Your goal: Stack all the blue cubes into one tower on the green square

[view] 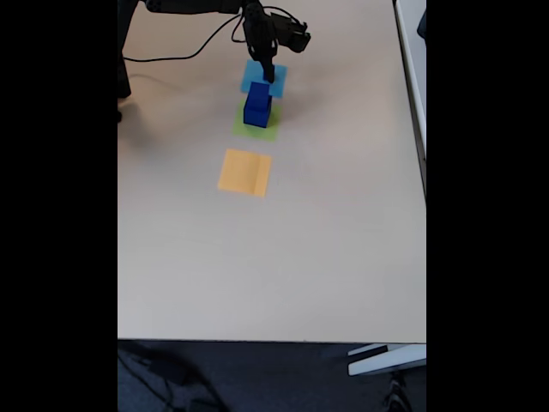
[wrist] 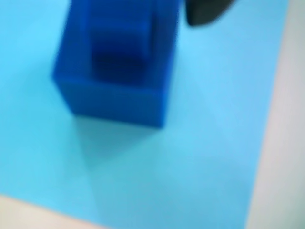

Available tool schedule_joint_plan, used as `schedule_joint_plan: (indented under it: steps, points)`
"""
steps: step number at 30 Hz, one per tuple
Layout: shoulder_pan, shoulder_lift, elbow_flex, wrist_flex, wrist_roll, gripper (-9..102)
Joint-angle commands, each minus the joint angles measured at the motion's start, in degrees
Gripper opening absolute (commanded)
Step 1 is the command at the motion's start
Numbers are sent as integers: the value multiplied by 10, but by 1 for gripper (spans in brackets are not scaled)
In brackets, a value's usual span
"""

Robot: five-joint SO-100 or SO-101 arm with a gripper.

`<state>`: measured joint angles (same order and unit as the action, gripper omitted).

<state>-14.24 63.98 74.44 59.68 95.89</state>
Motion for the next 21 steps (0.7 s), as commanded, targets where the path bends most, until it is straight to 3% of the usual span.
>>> schedule_joint_plan:
  steps: [1,21]
  points:
    - [7,58,-39,4,-4,27]
    - [15,65,-50,16,-15,27]
